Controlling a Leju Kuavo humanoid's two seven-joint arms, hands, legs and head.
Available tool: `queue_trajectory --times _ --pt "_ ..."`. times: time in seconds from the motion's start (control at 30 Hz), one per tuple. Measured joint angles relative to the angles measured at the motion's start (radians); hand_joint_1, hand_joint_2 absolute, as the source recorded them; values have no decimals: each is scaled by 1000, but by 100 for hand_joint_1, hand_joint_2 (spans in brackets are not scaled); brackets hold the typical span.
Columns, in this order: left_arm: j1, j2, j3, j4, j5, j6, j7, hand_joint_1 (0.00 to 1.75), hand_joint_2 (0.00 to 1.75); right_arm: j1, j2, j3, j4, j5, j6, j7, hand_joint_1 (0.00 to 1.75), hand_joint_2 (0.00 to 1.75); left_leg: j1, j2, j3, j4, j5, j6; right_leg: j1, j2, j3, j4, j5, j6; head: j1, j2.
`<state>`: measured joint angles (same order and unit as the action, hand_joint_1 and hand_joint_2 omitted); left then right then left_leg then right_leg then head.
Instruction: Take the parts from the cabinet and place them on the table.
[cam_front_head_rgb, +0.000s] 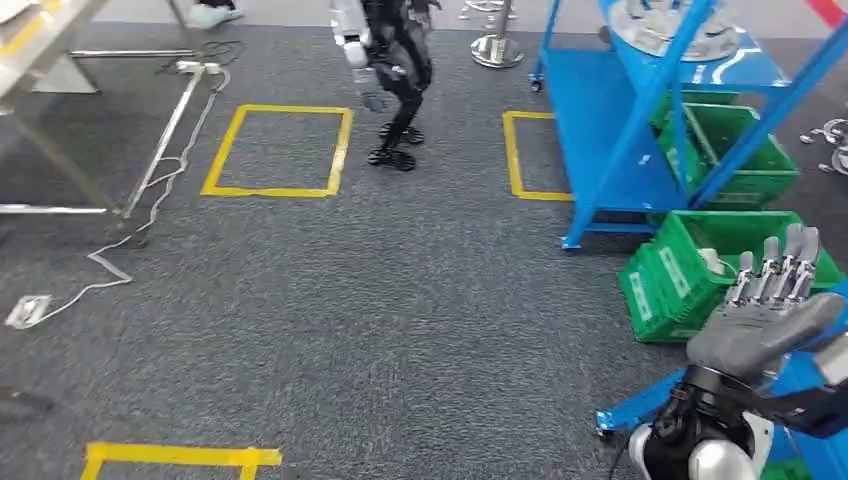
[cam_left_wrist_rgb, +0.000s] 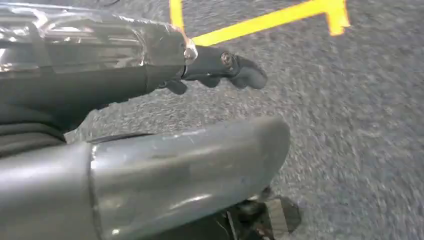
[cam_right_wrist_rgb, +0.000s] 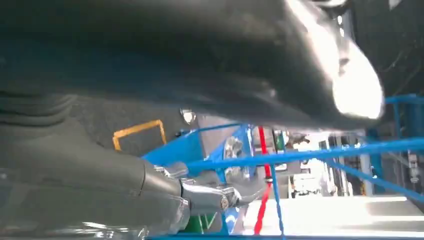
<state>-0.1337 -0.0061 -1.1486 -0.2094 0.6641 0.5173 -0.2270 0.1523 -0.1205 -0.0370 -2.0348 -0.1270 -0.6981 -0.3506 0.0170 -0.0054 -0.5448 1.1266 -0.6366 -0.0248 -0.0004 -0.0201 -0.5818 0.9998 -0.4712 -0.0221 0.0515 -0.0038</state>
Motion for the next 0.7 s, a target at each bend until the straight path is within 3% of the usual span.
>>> queue_trajectory --times 0.07,0.1,0.13,0.17,0.2,0.23,0.27,0.3,0.33,0.4,0.43,0.47,0.5,0.57,0.6,0.63,0.7 --pt "6 0 -2 0 0 0 5 0 0 7 2 -2 0 1 0 0 0 0 -1 -3 -89 147 -48 2 5 25 2 0 -3 -4 -10 0" --pt "10 0 -3 0 0 -1 10 0 0 11 3 -5 0 1 0 0 0 0 -1 -2 -118 179 -45 3 6 39 4 1 -5 -6 -11 0" --pt "13 0 -4 0 0 -1 13 0 0 16 4 -8 -1 1 0 0 0 0 -1 -1 -125 167 -15 4 6 54 7 2 -8 -5 -12 0" --pt "14 3 -5 0 0 -1 16 0 0 21 5 -12 -2 1 0 0 0 0 -1 -3 -113 117 33 6 6 69 12 4 -12 -4 -14 0" --pt "14 4 -7 0 0 -1 16 0 0 24 6 -15 -3 1 0 0 0 0 0 -17 -87 43 90 9 5 83 17 7 -17 0 -18 0" --pt "14 4 -9 0 0 -1 16 0 0 24 6 -16 -5 1 0 0 0 0 1 -59 -63 -28 136 12 3 93 19 12 -23 3 -22 0" --pt "15 4 -9 0 -1 -3 17 0 0 22 6 -16 -7 1 0 0 0 0 5 -117 -55 -58 135 17 5 103 15 19 -29 9 -25 0" --pt "16 3 -10 0 -2 -3 18 0 0 22 6 -16 -8 1 0 1 0 0 7 -103 -36 -93 124 15 3 119 11 26 -34 15 -26 0" --pt "16 4 -10 1 -3 -4 19 0 0 25 8 -16 -9 2 0 1 0 0 1 -90 -34 -89 122 17 -4 130 7 23 -29 23 -25 0" --pt "16 6 -10 1 -3 -4 21 0 0 26 9 -18 -10 3 0 1 0 0 -2 -61 -27 -96 122 26 -9 162 4 16 -25 37 -28 0" --pt "15 6 -10 0 -3 -5 19 0 0 28 9 -19 -13 3 0 1 0 0 3 -46 -19 -110 127 33 -9 139 2 22 -31 38 -27 0" --pt "15 6 -10 0 -4 -5 16 0 0 25 10 -21 -16 3 0 1 0 0 1 -29 -9 -117 126 35 -4 81 -8 47 -47 44 -14 0" --pt "16 5 -10 0 -5 -5 14 0 0 20 10 -20 -16 3 0 1 0 0 -1 -10 -2 -121 124 39 -6 51 -38 104 -79 50 -1 0" --pt "16 8 -10 0 -5 -4 12 0 0 25 12 -18 -16 3 0 1 0 0 -3 28 4 -121 116 44 -11 33 -118 248 -135 61 0 0" --pt "17 10 -10 0 -4 -3 12 0 0 25 13 -18 -14 3 0 1 0 0 -3 45 6 -121 111 43 -13 29 -142 286 -138 64 4 0" --pt "16 10 -10 0 -4 -3 11 0 0 25 14 -18 -14 3 0 1 0 0 -4 59 9 -121 107 41 -16 25 -145 284 -122 67 6 0" --pt "13 10 -10 0 -8 -6 12 0 0 25 14 -17 -15 3 0 1 0 0 -3 82 21 -121 97 35 -19 11 -89 165 -36 67 10 0"
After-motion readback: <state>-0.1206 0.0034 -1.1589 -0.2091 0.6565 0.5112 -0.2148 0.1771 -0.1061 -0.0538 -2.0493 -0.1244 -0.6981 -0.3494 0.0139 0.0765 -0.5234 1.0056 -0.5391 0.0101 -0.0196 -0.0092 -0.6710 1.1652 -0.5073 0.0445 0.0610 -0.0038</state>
